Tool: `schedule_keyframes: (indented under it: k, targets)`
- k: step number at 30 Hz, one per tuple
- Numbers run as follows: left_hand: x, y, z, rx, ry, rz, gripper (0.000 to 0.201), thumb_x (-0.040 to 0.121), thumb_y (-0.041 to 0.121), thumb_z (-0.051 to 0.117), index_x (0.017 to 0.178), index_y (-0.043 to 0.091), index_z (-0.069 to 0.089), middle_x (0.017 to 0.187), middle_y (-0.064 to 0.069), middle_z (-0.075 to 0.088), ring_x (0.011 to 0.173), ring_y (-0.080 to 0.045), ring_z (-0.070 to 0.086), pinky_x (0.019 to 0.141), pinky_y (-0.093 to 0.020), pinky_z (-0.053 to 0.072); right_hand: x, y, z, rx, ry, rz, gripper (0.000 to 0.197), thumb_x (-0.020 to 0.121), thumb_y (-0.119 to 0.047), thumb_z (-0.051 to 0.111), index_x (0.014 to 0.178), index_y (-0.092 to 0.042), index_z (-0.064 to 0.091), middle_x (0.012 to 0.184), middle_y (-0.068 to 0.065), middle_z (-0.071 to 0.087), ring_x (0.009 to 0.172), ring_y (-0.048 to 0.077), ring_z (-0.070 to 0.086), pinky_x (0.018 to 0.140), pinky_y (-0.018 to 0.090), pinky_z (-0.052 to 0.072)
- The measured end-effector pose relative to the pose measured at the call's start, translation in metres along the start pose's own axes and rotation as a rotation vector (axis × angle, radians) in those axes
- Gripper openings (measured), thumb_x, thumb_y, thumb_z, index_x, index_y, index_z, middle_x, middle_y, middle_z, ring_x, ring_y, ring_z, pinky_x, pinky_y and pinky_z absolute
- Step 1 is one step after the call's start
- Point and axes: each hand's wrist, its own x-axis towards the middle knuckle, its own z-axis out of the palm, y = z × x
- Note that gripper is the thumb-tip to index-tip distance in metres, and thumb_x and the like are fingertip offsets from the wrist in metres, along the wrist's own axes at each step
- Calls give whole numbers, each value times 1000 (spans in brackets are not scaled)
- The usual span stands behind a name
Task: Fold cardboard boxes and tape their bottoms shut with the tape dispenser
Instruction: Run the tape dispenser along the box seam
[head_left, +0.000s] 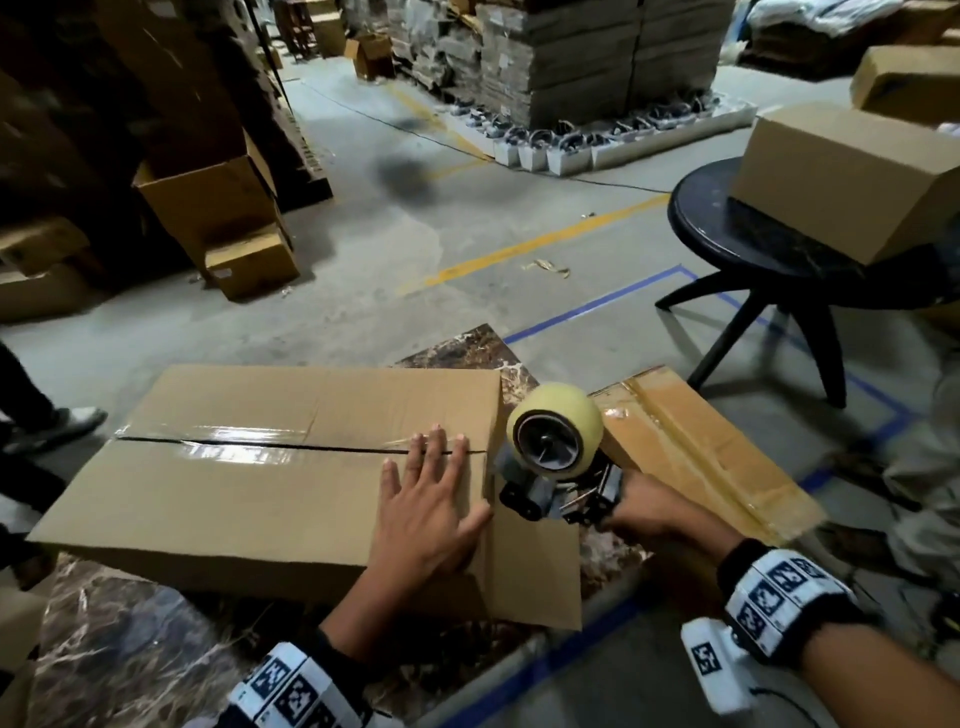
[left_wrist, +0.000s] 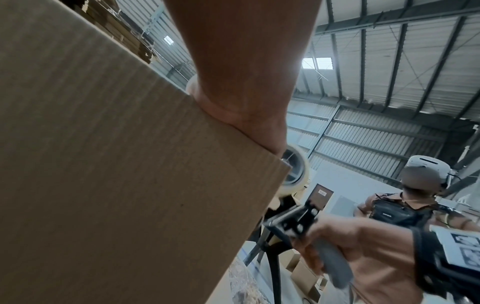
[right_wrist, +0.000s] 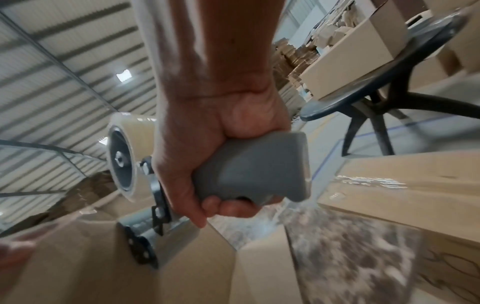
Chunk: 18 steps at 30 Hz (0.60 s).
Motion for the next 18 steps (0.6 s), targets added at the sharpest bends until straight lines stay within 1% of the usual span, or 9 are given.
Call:
schedule_keyframes:
  k: [2, 3, 5, 7, 8, 10, 12, 15, 18]
  targets:
    - [0, 0, 1, -8, 4, -6, 89, 78, 77, 2, 153, 34, -18, 160, 1, -27, 148, -22, -24, 120, -50, -7, -1, 18, 15, -67, -53, 6, 24, 86, -20, 70, 109, -15, 64, 98, -3, 65, 80, 11, 60, 69, 21, 48]
    - [-1, 1, 1, -10, 0, -11, 89, 77, 77, 2, 153, 35, -19, 160, 2, -28, 147, -21, -25, 120, -50, -8, -2, 27, 24, -19, -56, 36, 21, 85, -20, 71, 105, -15, 64, 95, -2, 66, 76, 10, 60, 66, 20, 47]
    - [-2, 2, -1, -18, -5, -26, 90, 76, 77, 2, 152, 35, -22, 159, 3, -31, 146, -20, -27, 121, -50, -8, -3, 39, 38, 199, -49, 70, 8, 84, -11, 70, 85, -14, 63, 75, -2, 65, 62, 11, 58, 58, 22, 47]
    - [-5, -1, -3, -20, -3, -31, 90, 75, 77, 2, 151, 36, -23, 158, 4, -32, 146, -19, -28, 121, -49, -9, -3, 43, 48, 499, -39, 153, 19, 88, -3, 66, 71, -11, 60, 57, 0, 61, 51, 14, 55, 54, 27, 46]
    - [-8, -7, -4, -12, 3, -29, 90, 75, 77, 3, 151, 37, -22, 158, 4, -32, 146, -19, -28, 121, -49, -9, 0, 43, 52, 623, -25, 203, 21, 90, -3, 63, 70, -8, 61, 56, 2, 61, 49, 14, 56, 54, 28, 46]
    - [-14, -29, -3, -5, 21, -12, 88, 76, 77, 6, 151, 38, -19, 158, 6, -29, 147, -18, -25, 121, -48, -8, 8, 40, 57, 818, -9, 265, 20, 92, -8, 61, 73, -5, 65, 58, 6, 61, 51, 16, 58, 57, 31, 48]
    - [-23, -63, -3, -36, 68, 35, 84, 81, 74, 17, 153, 40, -10, 161, 8, -19, 150, -17, -15, 121, -49, -2, 25, 34, 61, 1001, -7, 313, 17, 91, -13, 61, 77, -5, 64, 61, 7, 60, 54, 19, 58, 56, 33, 48]
    - [-38, -108, -3, -86, 115, 98, 80, 86, 68, 33, 155, 43, 2, 164, 12, -3, 152, -13, -3, 120, -51, 9, 58, 17, 65, 1216, -19, 332, 21, 90, -10, 55, 70, -5, 56, 58, 8, 51, 47, 20, 51, 48, 28, 43]
    - [-41, -120, -6, -87, 110, 104, 79, 86, 69, 35, 155, 41, 7, 164, 13, 0, 151, -10, -4, 120, -45, 7, 91, -8, 71, 1281, -106, 353, 26, 91, -13, 49, 65, -7, 51, 54, 5, 47, 42, 19, 47, 44, 23, 40]
